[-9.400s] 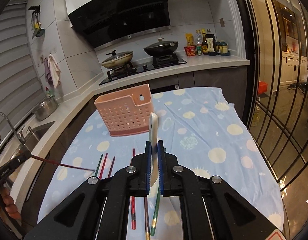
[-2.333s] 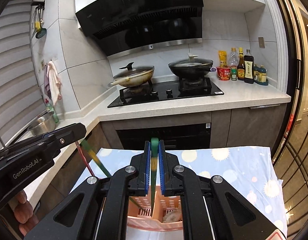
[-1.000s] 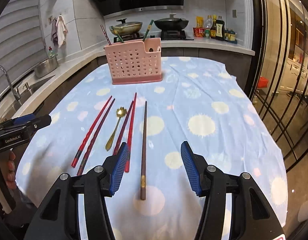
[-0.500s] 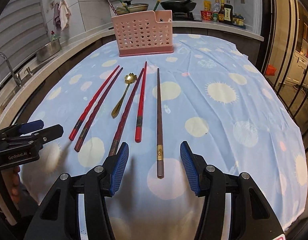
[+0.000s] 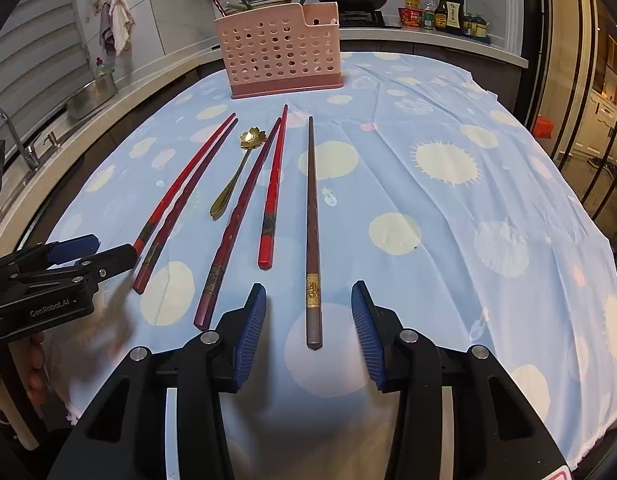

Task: Organize utensils
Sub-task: 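Grasp a red chopstick with the left tool while the right tool grasps a brown chopstick, then lift both chopsticks and lower them into the pink holder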

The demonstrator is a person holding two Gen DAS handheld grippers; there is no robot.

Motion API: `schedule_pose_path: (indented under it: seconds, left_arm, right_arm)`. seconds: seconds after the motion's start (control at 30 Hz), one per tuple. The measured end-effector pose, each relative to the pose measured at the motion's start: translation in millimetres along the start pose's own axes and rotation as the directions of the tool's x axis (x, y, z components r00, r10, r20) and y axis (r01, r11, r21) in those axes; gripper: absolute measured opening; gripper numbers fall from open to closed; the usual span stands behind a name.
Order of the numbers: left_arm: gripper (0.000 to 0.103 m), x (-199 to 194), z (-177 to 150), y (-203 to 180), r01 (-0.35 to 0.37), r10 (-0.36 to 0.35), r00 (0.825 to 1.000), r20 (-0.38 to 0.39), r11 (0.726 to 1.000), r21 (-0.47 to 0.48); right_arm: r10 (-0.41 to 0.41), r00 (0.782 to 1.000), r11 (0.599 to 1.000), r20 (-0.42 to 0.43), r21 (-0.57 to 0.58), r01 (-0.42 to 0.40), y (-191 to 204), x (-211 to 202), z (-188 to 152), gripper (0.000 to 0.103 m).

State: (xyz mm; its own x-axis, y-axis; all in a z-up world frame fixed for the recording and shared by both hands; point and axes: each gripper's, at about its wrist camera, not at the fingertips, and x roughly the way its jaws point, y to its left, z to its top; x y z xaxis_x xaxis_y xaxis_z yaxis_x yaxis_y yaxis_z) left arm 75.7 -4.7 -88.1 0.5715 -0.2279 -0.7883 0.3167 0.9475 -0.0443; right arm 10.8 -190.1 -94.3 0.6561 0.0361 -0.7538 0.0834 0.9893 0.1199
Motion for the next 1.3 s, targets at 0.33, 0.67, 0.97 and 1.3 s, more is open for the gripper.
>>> schedule_pose_path:
  seconds: [0.33,0.67,0.97,1.3]
  left_arm:
    - [0.06,13,15,-3,-0.009,0.009,1.0,0.005,1.0,0.006]
    - [0.011,11,15,-6,0.071,-0.071,0.997,-0.006,0.997,0.024]
    - [0.007,-3,11,6,0.12,-0.12,0.993,-0.004,0.992,-0.034]
    - [0.007,-54,31,20,0.14,-0.132,0.984,0.117,0.988,-0.06]
  right_arm:
    - [-0.002,1.0,1.0,-0.001,-0.006,0.002,-1,4,3,0.035]
    - [-0.02,1.0,0.999,0.013,-0.05,0.02,5,5,2,0.007]
    - [-0.017,0.999,0.998,0.028,-0.057,0.019,4,-5,-1,0.007]
    - [0.021,0.986,1.0,0.166,-0.026,-0.017,-2,-55,30,0.007]
